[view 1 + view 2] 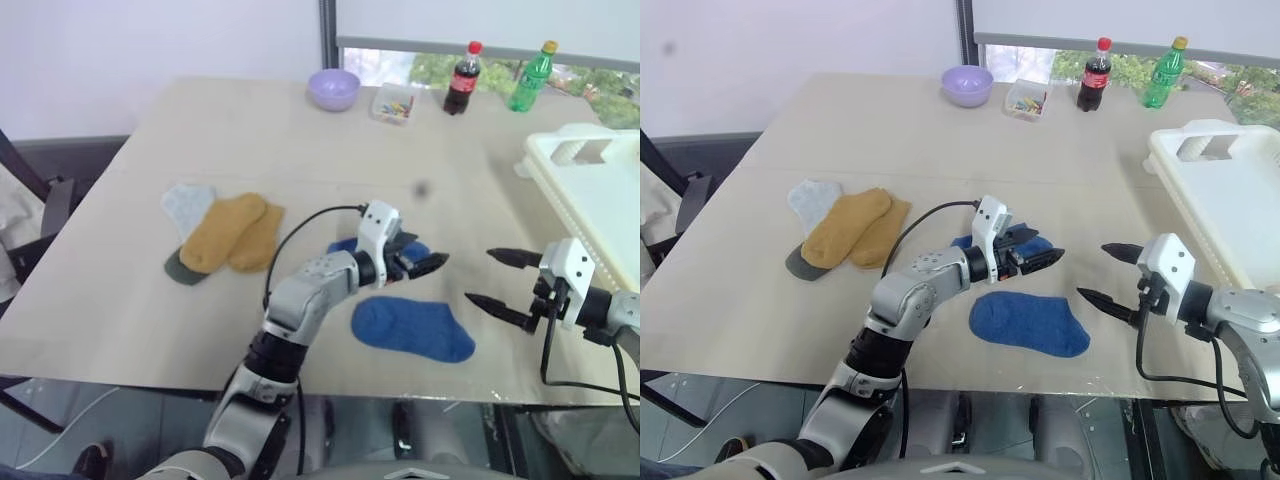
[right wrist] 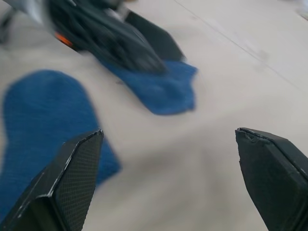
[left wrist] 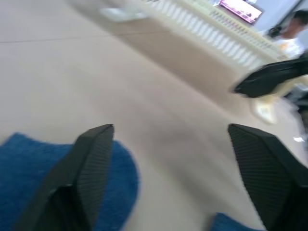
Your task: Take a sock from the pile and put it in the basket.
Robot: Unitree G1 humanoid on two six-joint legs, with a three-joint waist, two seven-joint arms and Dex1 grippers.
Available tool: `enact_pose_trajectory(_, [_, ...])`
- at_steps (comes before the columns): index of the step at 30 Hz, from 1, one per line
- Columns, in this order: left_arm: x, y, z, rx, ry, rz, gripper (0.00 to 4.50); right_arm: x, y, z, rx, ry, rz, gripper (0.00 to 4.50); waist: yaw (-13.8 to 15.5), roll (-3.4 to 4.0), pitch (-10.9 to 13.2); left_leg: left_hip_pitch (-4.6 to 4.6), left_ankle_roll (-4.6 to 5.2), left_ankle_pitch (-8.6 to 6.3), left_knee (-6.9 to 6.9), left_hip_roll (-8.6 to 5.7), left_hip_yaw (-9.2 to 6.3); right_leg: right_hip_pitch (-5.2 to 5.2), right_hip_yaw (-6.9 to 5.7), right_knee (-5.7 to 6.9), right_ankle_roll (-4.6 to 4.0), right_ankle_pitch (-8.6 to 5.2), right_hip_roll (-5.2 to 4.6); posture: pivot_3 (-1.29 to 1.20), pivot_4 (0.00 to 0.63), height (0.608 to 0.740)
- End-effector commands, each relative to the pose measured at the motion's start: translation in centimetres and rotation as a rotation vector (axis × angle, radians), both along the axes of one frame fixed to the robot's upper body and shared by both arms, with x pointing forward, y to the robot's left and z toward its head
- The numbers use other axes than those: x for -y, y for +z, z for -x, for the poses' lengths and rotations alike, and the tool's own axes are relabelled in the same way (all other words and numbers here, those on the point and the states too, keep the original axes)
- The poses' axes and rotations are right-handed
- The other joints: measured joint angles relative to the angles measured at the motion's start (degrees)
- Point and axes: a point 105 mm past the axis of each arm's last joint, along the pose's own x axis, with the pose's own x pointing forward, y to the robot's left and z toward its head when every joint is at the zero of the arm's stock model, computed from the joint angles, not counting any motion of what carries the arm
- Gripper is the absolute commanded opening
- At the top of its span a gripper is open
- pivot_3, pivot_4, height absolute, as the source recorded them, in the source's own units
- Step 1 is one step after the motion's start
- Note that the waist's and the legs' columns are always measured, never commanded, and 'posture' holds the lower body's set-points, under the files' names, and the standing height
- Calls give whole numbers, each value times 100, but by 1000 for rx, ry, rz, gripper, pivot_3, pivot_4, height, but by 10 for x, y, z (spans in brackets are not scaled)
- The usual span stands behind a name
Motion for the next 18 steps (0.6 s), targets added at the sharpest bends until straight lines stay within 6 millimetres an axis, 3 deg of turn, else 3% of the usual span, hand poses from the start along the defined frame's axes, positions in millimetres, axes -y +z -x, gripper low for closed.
enact_pose_trajectory(1, [-30,26,-3,63,28,33,3941,-6,-2,-17,-19,-58,-24,4500,4,2,-1,0,0,0,0,2,-2,-1,-1,1,-2,1,3,0,150,730])
enact_pose_trajectory(6, [-87,11,-17,35,201,-78,3941,-24,-13,-47,-123,-154,-133,4500,-24,9,0,0,-1,1,0,12,-8,-3,0,6,-8,3,19,0,150,730])
enact_pose_trajectory(10, [-109,-3,-11,-4,269,-122,3941,-39,-25,-58,-215,-190,-193,4500,33,9,0,-5,-1,0,-1,9,-2,-2,2,0,-7,4,13,0,150,730])
enact_pose_trajectory(14, [-113,-17,-6,-20,303,-163,3941,-56,-38,-59,-290,-157,-194,4500,59,7,1,-13,-1,0,-1,-2,-2,-2,-2,-6,-5,5,1,0,150,730])
enact_pose_trajectory(18, [-114,-24,-9,-19,335,-196,4006,-73,-39,-55,-330,-101,-217,3283,23,7,1,-6,-1,0,-1,-1,-1,-1,1,-2,-6,5,3,0,150,730])
